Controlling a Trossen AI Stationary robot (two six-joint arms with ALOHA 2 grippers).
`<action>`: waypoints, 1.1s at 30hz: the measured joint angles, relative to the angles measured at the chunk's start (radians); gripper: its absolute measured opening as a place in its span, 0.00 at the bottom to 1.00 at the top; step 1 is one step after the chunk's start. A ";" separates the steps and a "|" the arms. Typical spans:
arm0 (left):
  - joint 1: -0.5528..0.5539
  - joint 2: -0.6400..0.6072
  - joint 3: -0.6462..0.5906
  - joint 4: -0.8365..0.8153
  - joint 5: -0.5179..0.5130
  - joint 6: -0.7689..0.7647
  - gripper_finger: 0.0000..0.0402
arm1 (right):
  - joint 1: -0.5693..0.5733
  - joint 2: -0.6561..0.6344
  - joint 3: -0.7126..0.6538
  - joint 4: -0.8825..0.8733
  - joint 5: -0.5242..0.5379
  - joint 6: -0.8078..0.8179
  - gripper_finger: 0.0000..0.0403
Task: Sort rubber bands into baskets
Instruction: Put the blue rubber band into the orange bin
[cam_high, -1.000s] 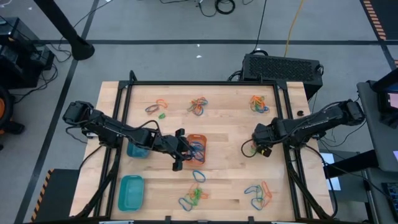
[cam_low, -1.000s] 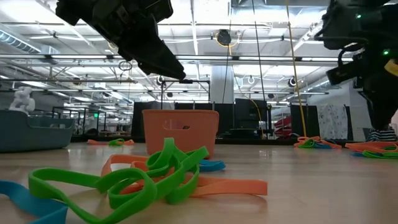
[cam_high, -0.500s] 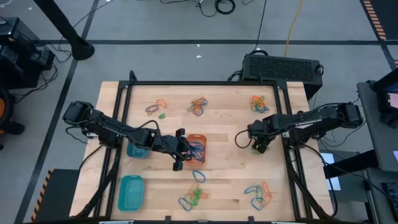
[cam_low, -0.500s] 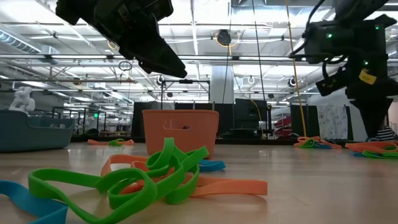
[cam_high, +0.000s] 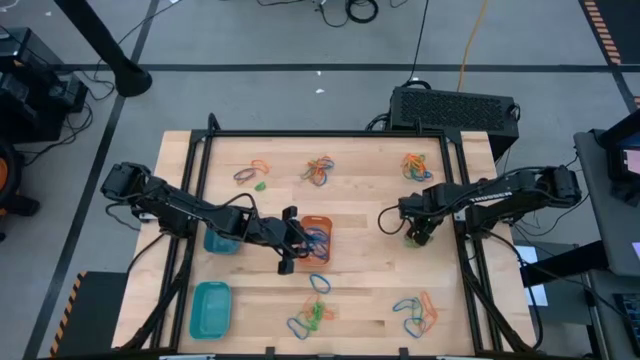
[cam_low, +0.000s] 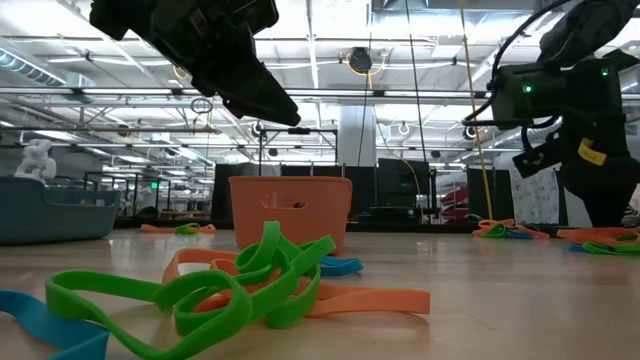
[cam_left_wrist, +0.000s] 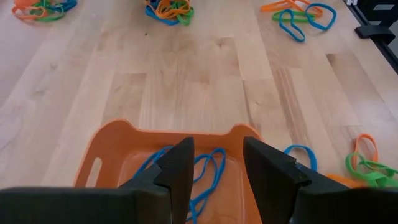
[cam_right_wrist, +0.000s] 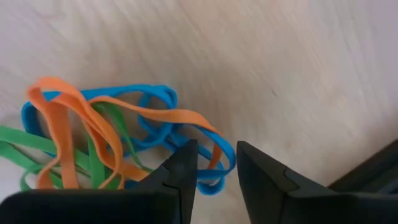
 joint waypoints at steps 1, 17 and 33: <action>0.000 0.000 0.000 0.000 -0.005 0.000 0.36 | 0.000 0.000 0.000 -0.001 0.000 0.000 0.24; 0.000 0.000 0.000 0.000 -0.022 -0.001 0.36 | 0.000 0.000 0.096 -0.030 0.015 -0.037 0.01; -0.001 0.000 0.000 -0.027 -0.022 -0.010 0.36 | 0.007 -0.001 0.238 -0.185 -0.002 0.003 0.01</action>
